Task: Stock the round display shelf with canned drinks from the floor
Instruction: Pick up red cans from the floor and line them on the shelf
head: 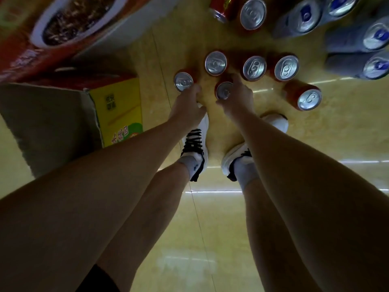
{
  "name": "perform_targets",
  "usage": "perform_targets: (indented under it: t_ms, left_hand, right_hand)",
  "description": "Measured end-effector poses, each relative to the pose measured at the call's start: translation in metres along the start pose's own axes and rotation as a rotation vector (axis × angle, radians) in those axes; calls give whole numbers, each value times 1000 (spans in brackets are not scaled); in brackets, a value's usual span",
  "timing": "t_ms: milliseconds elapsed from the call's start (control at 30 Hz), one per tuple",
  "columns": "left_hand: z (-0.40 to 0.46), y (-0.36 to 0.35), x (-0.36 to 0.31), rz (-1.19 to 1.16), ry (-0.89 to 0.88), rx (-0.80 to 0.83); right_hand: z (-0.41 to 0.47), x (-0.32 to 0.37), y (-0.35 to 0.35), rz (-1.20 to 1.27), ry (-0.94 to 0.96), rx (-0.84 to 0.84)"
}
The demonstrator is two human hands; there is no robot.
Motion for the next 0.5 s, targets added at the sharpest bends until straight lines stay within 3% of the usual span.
perform_targets:
  t_ms: [200,500]
  left_hand:
    - [-18,26,-6,30,47,51]
    - [-125,136,-105,248,-250,115]
  right_hand:
    - [-42,8,34,66,-22,12]
    - [-182,69,172,222,-57,121]
Point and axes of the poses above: each hand's wrist, its own z-axis towards the middle knuckle, its own y-axis out of the back of the hand, x = y × z, the point moved 5 cm from there along z, towards the middle knuckle, and after that the axes turned 10 degrees about -x, right-handed, at the moved point
